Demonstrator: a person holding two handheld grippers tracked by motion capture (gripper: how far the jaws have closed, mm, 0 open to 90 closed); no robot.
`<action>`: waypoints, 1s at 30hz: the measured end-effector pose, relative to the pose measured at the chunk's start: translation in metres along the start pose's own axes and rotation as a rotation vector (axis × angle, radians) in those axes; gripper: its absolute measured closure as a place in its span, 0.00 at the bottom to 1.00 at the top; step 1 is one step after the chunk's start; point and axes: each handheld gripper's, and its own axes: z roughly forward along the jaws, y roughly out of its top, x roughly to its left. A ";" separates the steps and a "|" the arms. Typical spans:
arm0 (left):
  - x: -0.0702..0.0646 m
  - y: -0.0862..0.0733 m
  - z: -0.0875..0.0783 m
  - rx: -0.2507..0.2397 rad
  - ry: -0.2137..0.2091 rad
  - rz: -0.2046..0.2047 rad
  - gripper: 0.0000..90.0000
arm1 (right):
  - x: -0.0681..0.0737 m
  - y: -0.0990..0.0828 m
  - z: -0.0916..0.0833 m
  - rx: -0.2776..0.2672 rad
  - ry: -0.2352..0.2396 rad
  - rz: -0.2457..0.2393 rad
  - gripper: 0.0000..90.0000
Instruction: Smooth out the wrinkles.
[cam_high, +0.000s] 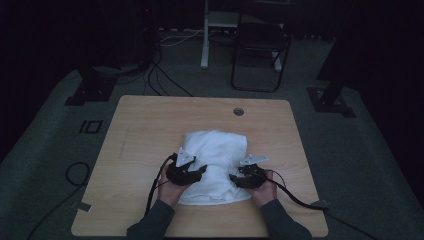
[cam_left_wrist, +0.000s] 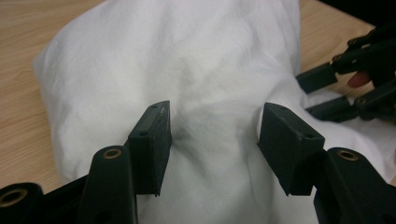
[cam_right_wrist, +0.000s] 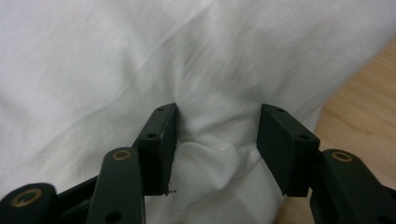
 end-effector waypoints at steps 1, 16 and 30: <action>0.002 0.000 0.002 -0.002 -0.002 -0.009 0.49 | -0.002 0.002 0.003 -0.007 -0.003 0.007 0.54; 0.047 0.021 0.032 0.011 0.095 -0.046 0.51 | -0.015 0.036 0.038 -0.049 -0.037 0.023 0.54; 0.070 0.043 0.012 -0.092 0.121 -0.095 0.46 | -0.036 0.052 0.027 -0.194 -0.018 0.075 0.32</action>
